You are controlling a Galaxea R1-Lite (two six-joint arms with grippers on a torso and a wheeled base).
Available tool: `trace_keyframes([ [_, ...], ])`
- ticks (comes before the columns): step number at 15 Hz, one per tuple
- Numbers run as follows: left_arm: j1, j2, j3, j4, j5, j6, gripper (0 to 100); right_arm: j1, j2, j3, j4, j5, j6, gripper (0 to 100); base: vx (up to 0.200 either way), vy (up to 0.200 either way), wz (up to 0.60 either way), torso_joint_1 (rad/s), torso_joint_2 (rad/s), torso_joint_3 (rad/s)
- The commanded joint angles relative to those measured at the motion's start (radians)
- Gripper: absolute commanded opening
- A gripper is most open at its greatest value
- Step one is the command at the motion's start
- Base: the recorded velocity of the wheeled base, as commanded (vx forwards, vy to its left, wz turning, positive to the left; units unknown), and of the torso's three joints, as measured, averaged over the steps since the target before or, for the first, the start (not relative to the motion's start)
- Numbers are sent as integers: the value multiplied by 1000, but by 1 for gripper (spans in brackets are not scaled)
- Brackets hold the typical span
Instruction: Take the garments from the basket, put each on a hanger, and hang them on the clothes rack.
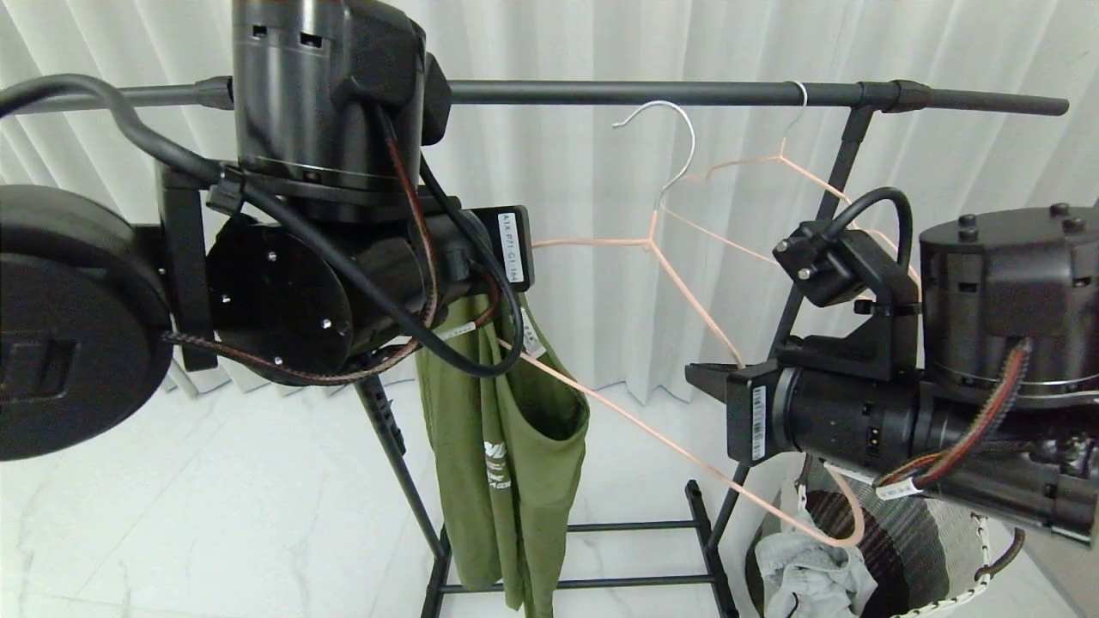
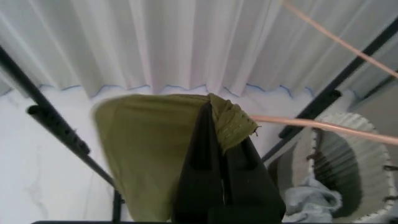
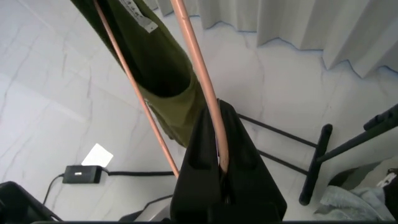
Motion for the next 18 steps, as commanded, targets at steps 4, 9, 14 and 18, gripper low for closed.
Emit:
trace_keyframes([
  [4,-38,-14,-2,1,0,-17,0,40,59,-21,-20,0,5,0,0,0,0,0,0,0],
  [9,-65,-11,-31,-1,-1,-27,0,106,90,-38,-41,-1,42,0,0,0,0,0,0,0],
  [14,-114,-26,-40,1,-1,-57,0,115,100,-46,-55,-3,46,0,0,0,0,0,0,0],
  [18,-122,-70,-17,1,-3,-60,0,115,103,-46,-57,-44,60,0,0,0,0,0,0,0],
])
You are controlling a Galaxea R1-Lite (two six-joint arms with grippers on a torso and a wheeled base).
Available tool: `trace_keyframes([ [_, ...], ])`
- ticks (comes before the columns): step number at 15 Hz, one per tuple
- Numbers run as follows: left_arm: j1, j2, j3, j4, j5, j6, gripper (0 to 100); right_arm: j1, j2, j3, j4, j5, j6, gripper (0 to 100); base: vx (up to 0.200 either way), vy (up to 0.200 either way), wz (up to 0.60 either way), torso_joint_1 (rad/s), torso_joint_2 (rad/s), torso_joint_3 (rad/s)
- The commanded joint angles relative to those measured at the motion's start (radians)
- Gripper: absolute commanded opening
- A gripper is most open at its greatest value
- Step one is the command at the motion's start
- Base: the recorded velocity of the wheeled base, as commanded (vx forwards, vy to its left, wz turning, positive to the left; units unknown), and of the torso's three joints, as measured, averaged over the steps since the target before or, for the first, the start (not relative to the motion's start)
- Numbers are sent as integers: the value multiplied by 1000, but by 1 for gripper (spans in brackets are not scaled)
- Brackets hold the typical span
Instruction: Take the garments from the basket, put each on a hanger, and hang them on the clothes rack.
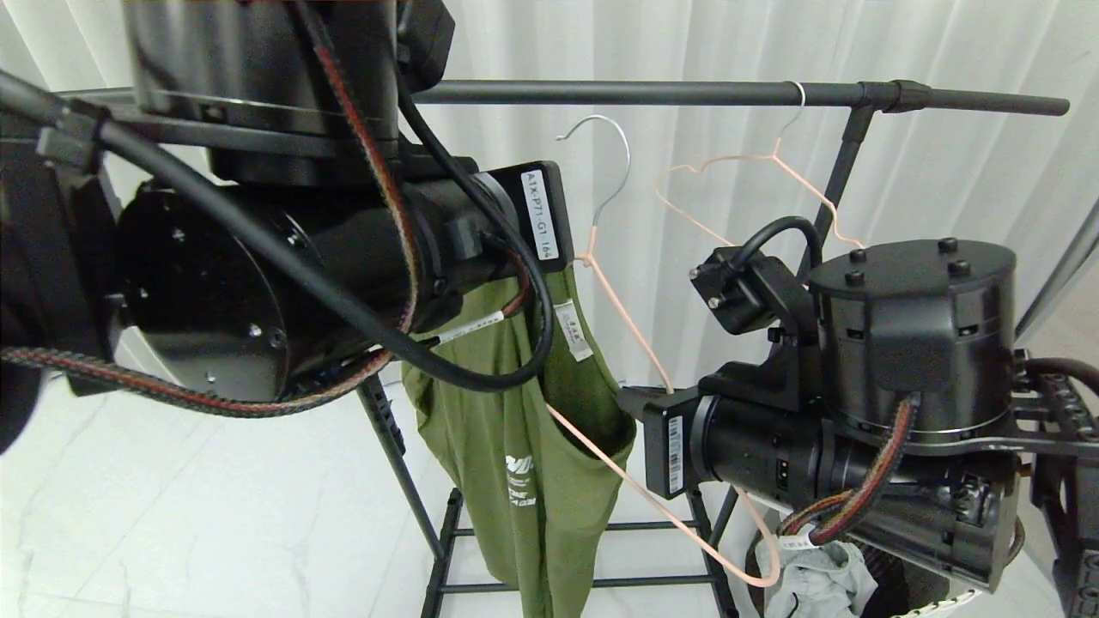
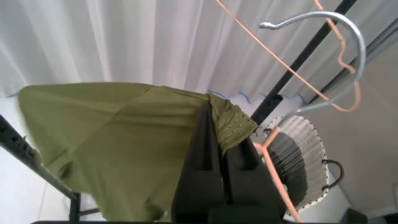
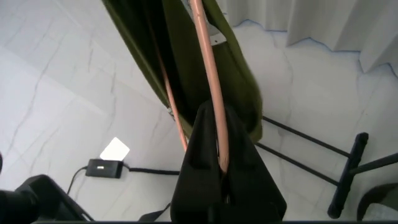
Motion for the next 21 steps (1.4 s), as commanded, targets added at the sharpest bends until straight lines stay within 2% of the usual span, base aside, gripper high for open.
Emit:
trace_keyframes([
  [1,-23,-55,43,0,-6,1,0,0,3,0,0,-18,23,0,0,0,0,0,0,0],
  [4,-49,-107,127,0,-36,4,0,0,3,6,-55,-38,32,0,0,0,0,0,0,0],
  [9,-49,-107,135,-2,-34,23,0,0,-8,6,-131,-99,9,0,0,0,0,0,0,0],
  [12,-49,-109,136,-2,-32,47,0,0,-12,19,-204,-119,-55,0,0,0,0,0,0,0],
  [16,-47,-110,155,-2,-34,129,0,-6,-38,75,-313,-121,-175,0,0,0,0,0,0,0],
  [20,-49,-109,156,-2,-34,130,0,-8,-66,114,-350,-121,-235,0,0,0,0,0,0,0],
  [21,-49,-110,156,-2,-34,130,100,-8,-68,114,-365,-121,-250,0,0,0,0,0,0,0],
])
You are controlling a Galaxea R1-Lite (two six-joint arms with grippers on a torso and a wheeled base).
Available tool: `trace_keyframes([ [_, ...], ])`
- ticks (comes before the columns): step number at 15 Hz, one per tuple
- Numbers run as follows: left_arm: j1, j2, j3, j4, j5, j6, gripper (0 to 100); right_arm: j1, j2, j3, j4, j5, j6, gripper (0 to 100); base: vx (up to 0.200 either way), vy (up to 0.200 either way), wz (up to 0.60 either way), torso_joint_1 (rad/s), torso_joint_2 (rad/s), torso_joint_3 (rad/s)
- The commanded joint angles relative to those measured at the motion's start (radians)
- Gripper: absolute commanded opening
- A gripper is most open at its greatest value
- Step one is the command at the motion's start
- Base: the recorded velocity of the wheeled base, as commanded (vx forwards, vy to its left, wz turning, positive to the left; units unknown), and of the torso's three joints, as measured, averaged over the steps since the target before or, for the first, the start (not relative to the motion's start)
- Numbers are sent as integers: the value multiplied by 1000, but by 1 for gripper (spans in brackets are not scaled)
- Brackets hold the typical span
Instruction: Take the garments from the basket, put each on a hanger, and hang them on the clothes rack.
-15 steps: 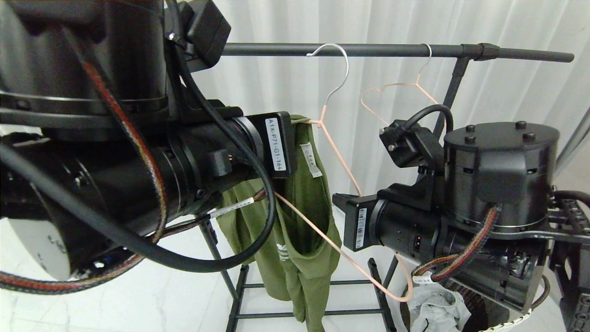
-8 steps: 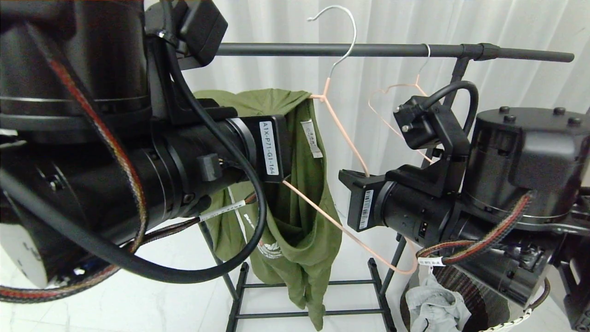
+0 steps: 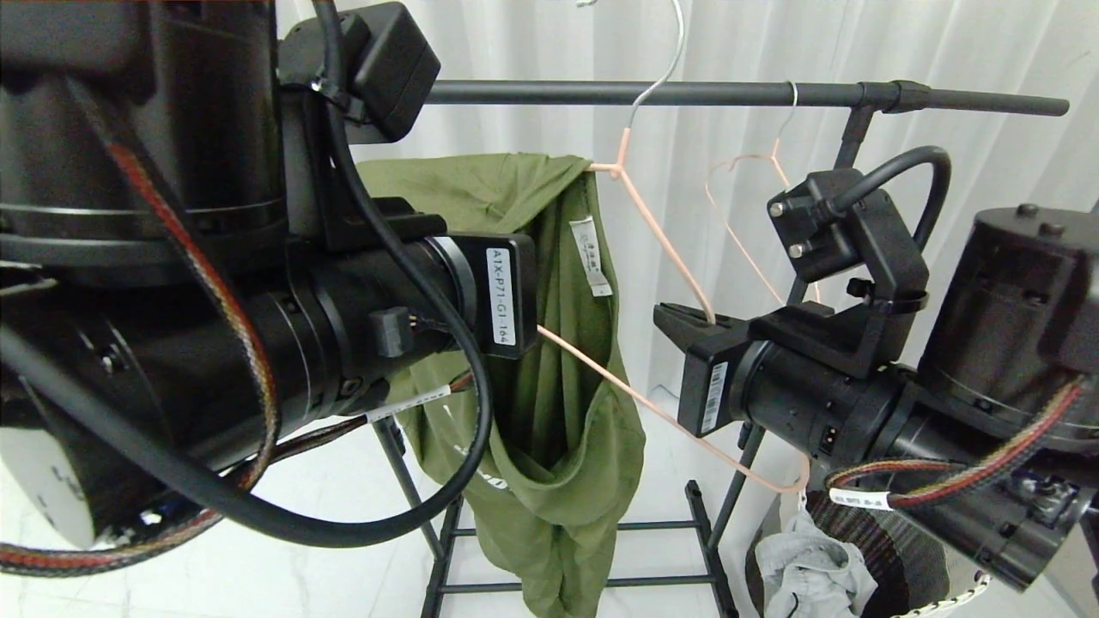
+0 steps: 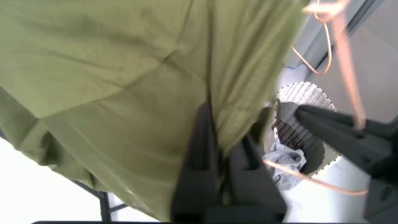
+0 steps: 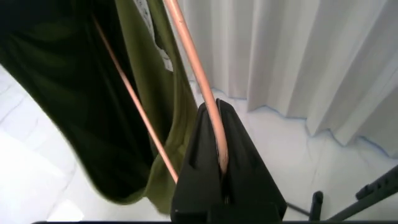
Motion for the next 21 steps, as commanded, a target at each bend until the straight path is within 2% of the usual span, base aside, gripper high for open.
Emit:
trace_keyframes([
  [1,0,1,0,-1,0,-1,100,-1,-12,4,-13,1,-13,0,0,0,0,0,0,0],
  [4,-6,-4,3,-1,0,-1,100,-15,-17,7,-50,1,-56,0,0,0,0,0,0,0],
  [7,-37,-70,80,-1,0,16,100,-74,-51,70,-93,7,-126,0,0,0,0,0,0,0],
  [9,-29,-142,132,-1,-7,137,100,-126,-106,116,-96,54,-175,0,0,0,0,0,0,0],
  [10,12,-186,160,-1,-73,229,100,-172,-147,151,-91,128,-208,0,0,0,0,0,0,0],
  [11,70,-228,175,-1,-184,323,100,-216,-181,183,-82,188,-243,0,0,0,0,0,0,0],
  [13,224,-254,178,-1,-428,510,100,-255,-236,234,-51,260,-275,0,0,0,0,0,0,0],
  [15,337,-240,163,-1,-632,644,100,-253,-285,277,-1,301,-295,0,0,0,0,0,0,0],
  [17,354,-208,149,-1,-739,703,100,-250,-319,291,55,324,-318,0,0,0,0,0,0,0],
  [20,316,-131,140,-1,-836,763,100,-212,-322,298,65,329,-324,0,0,0,0,0,0,0],
  [21,305,-119,137,-1,-845,765,100,-202,-324,303,65,329,-329,0,0,0,0,0,0,0],
])
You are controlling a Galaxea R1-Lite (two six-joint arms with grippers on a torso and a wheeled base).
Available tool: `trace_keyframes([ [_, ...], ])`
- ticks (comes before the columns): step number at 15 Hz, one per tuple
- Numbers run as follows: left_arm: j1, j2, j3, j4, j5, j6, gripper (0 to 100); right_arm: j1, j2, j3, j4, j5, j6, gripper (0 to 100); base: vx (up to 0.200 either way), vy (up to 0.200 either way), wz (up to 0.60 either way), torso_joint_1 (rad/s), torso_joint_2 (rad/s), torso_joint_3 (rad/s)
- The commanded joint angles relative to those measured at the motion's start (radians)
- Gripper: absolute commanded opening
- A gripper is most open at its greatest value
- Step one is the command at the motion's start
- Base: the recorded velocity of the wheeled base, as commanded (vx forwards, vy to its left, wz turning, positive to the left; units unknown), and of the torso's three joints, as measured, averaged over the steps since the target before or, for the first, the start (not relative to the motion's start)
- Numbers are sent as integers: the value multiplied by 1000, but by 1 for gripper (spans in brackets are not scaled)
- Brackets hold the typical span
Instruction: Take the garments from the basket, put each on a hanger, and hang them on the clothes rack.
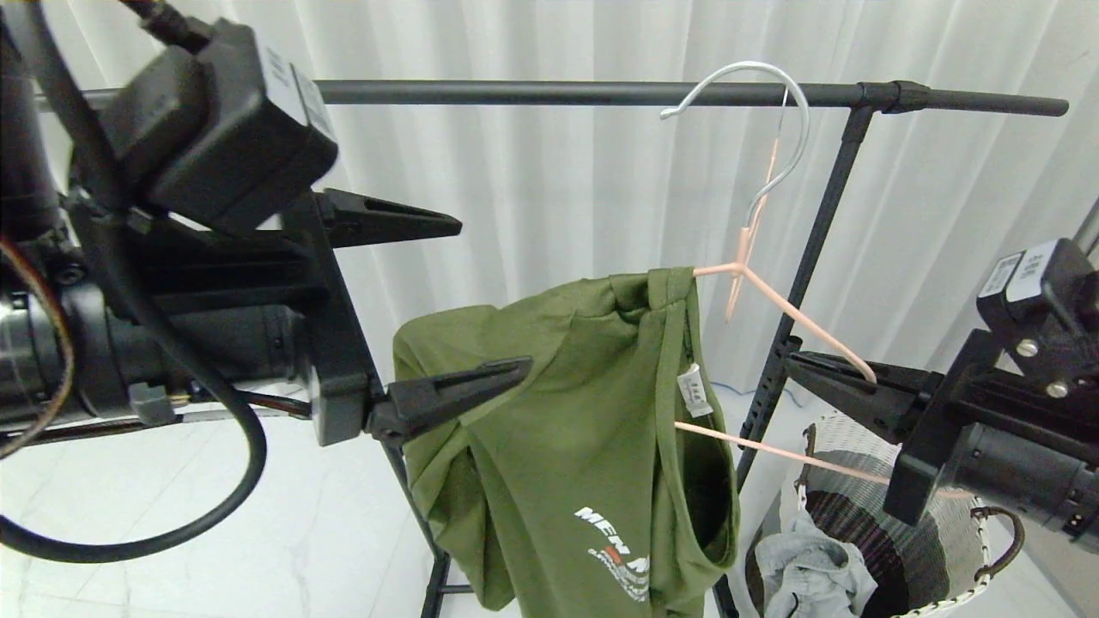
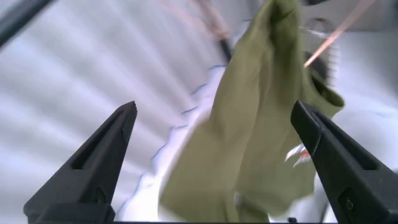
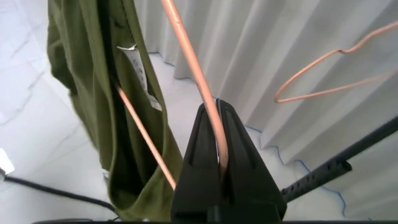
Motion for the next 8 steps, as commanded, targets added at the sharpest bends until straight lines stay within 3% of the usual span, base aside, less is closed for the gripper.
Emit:
trace_keyframes([
  [1,-35,75,-12,-1,-13,2,100,43,-10,20,0,0,-18,0,0,0,0,0,0,0],
  [8,-45,133,23,-1,-30,2,100,85,-9,26,-2,-8,-25,0,0,0,0,0,0,0],
])
